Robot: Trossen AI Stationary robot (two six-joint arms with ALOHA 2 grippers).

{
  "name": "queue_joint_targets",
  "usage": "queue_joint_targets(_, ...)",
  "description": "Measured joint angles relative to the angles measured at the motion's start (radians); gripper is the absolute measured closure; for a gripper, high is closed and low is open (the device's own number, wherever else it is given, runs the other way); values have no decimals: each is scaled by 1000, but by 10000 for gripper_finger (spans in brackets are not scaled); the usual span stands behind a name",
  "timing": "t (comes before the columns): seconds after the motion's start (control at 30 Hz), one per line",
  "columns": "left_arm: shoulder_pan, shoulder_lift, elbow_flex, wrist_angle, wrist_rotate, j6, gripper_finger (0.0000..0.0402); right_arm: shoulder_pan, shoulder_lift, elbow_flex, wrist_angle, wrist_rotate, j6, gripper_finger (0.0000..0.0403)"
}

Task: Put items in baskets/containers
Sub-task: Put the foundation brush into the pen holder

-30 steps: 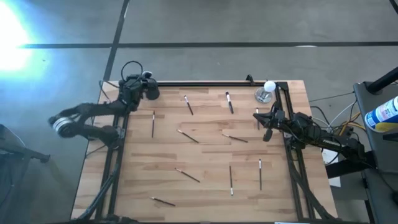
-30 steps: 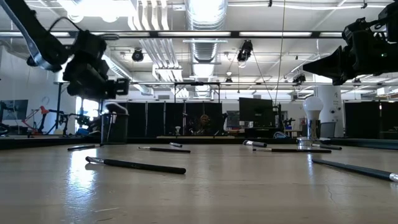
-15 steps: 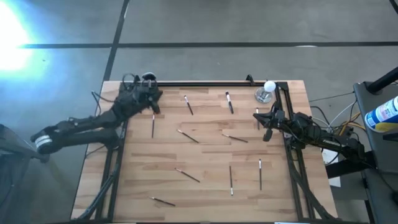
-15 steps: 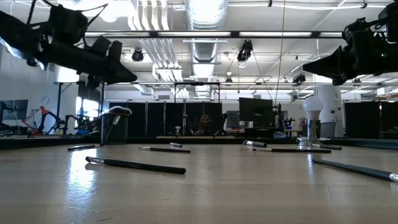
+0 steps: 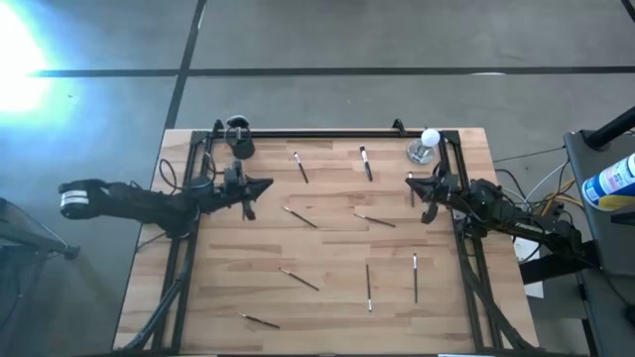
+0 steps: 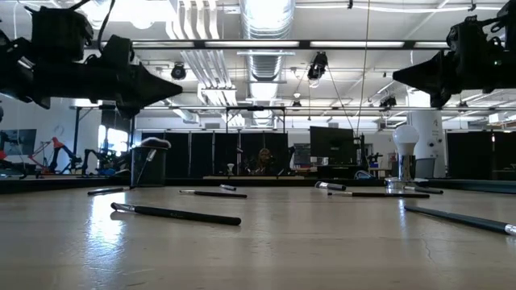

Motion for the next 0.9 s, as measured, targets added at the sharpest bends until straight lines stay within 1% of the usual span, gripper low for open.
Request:
queue_joint_targets(0.07, 0, 19, 0, -1, 0, 1, 401, 0, 0, 0, 37, 14, 99, 394)
queue_joint_targets(0.13, 0, 38, 0, 1, 0, 8, 401, 0, -1, 0, 88, 51, 136, 394)
queue_joint_targets(0.23, 0, 61, 0, 2, 0, 10, 401, 0, 0, 0, 162, 85, 127, 394)
queue_joint_targets(0.33, 0, 75, 0, 3, 0, 7, 401, -2, 19, 0, 282, 116, 71, 394)
queue_joint_targets(0.4, 0, 80, 1, 3, 0, 6, 401, -2, 56, 3, 334, 118, 61, 394)
queue_joint_targets(0.43, 0, 82, 2, 3, 0, 7, 401, -2, 84, 8, 328, 131, 71, 394)
queue_joint_targets(0.53, 0, 87, 4, 4, 0, 7, 401, -2, 216, 62, 242, 249, 126, 394)
queue_joint_targets(0.6, 0, 91, 4, 3, 0, 7, 401, -3, 334, 126, 184, 323, 171, 394)
queue_joint_targets(0.67, 0, 97, 4, 3, 0, 7, 401, -12, 460, 198, 125, 366, 197, 394)
queue_joint_targets(0.77, 0, 107, 4, 3, 0, 7, 401, -43, 665, 321, 38, 362, 209, 394)
queue_joint_targets(0.9, 0, 117, 4, 3, 0, 6, 401, -121, 918, 493, -88, 245, 244, 394)
